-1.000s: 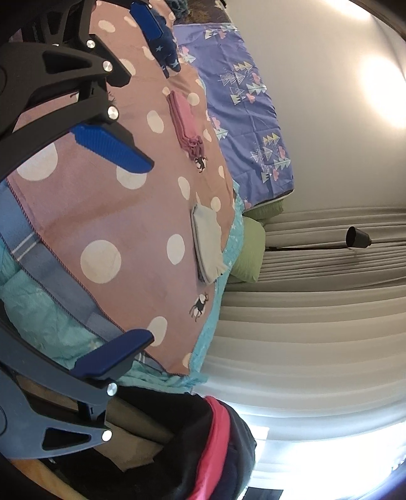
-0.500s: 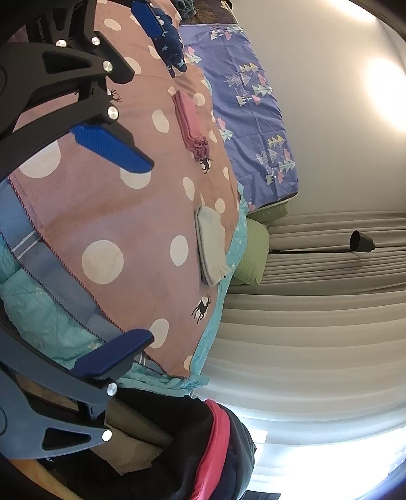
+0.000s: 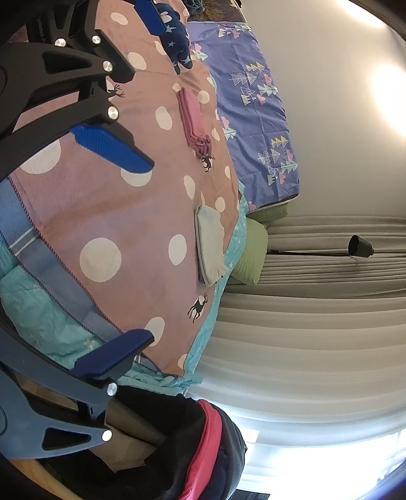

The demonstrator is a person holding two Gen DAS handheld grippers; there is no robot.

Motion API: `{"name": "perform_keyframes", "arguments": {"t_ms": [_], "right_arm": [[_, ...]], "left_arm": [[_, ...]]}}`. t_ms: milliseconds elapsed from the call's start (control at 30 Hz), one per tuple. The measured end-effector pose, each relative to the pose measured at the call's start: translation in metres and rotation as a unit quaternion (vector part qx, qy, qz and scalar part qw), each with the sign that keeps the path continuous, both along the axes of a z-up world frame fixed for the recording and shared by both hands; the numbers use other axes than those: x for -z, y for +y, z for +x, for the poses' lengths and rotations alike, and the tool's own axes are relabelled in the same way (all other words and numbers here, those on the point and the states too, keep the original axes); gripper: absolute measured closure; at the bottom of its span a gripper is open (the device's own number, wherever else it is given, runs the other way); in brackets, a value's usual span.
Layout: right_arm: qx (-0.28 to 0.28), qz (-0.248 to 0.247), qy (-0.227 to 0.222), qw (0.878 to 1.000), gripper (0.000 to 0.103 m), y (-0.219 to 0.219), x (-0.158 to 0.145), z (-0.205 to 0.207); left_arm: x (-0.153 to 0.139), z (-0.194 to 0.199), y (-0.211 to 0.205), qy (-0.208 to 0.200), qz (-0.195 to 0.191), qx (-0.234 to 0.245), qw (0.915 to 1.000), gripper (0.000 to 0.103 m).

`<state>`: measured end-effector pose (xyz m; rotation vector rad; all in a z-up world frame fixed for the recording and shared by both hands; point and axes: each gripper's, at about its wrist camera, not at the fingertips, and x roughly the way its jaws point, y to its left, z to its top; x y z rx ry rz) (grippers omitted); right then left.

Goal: Fold small clothes

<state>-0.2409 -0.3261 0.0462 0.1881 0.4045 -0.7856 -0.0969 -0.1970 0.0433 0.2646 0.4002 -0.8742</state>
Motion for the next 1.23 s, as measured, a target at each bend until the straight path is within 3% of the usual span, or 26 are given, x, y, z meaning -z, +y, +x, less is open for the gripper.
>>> {"name": "perform_keyframes", "arguments": {"t_ms": [1233], "right_arm": [[0.000,0.009,0.017,1.000,0.002,-0.002,0.010,0.009]], "left_arm": [[0.012,0.004,0.005,0.014,0.007,-0.003,0.9999,0.001]]}}
